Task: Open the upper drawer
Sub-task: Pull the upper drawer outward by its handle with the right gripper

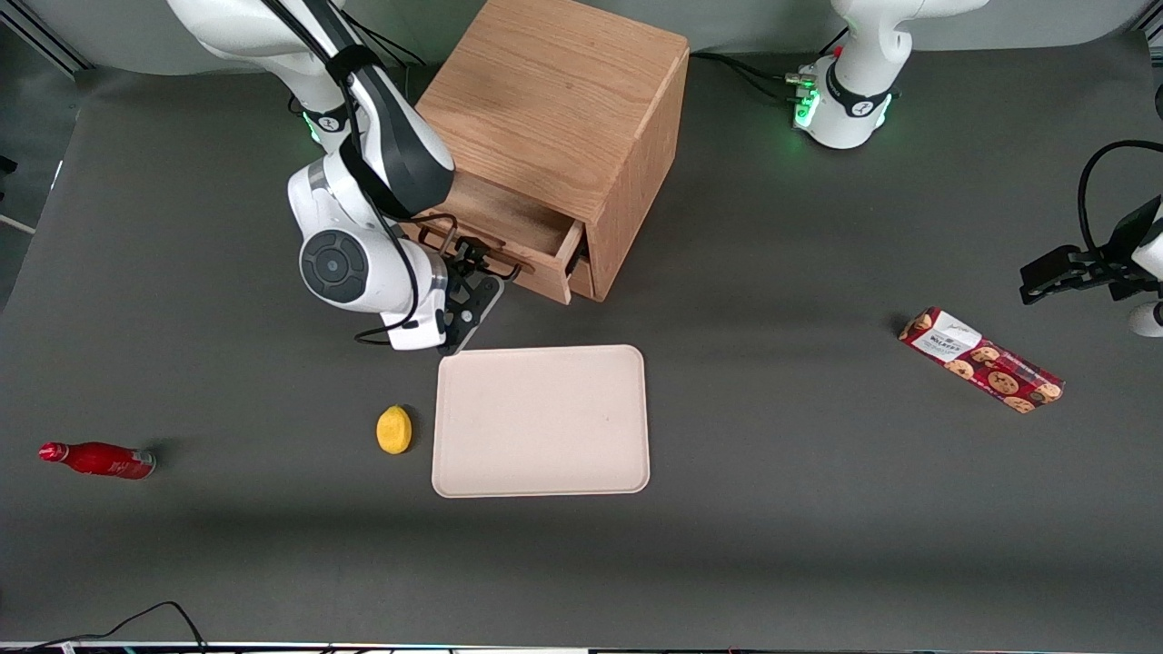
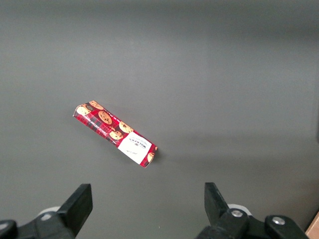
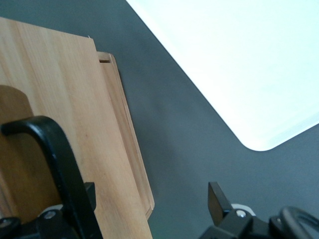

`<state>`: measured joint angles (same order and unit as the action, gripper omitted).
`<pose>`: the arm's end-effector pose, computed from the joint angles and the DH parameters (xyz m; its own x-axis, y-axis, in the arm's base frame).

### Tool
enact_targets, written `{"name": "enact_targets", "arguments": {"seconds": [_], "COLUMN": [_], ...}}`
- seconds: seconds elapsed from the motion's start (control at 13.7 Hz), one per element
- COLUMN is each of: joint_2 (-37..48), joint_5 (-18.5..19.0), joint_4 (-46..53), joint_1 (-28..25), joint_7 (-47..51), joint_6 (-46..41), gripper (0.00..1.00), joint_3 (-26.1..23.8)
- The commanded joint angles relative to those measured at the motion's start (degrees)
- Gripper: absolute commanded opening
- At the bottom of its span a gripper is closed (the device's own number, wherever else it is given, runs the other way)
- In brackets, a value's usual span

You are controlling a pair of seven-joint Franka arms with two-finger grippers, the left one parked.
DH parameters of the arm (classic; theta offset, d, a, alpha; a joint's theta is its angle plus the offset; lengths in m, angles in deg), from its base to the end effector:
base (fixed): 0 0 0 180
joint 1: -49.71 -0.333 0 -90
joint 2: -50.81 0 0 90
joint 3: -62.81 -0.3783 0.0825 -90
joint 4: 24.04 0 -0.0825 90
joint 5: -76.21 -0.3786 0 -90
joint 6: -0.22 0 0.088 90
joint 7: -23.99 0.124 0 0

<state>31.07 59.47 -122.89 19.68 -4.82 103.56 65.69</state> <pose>0.5473 0.3168 0.4132 0.6224 0.7731 -0.1226 0.7064 -0.6222 -0.3375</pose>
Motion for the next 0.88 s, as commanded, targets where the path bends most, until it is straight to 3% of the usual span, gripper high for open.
{"name": "enact_targets", "arguments": {"seconds": [0.0, 0.8], "joint_2": [-2.23, -7.68], "joint_5": [0.22, 0.31], "joint_4": [3.57, 11.21], "joint_1": [1.28, 4.45], "joint_7": [-3.17, -6.16], "joint_6": [-0.59, -0.68], "gripper": [1.00, 1.00], "joint_3": [0.02, 1.78]}}
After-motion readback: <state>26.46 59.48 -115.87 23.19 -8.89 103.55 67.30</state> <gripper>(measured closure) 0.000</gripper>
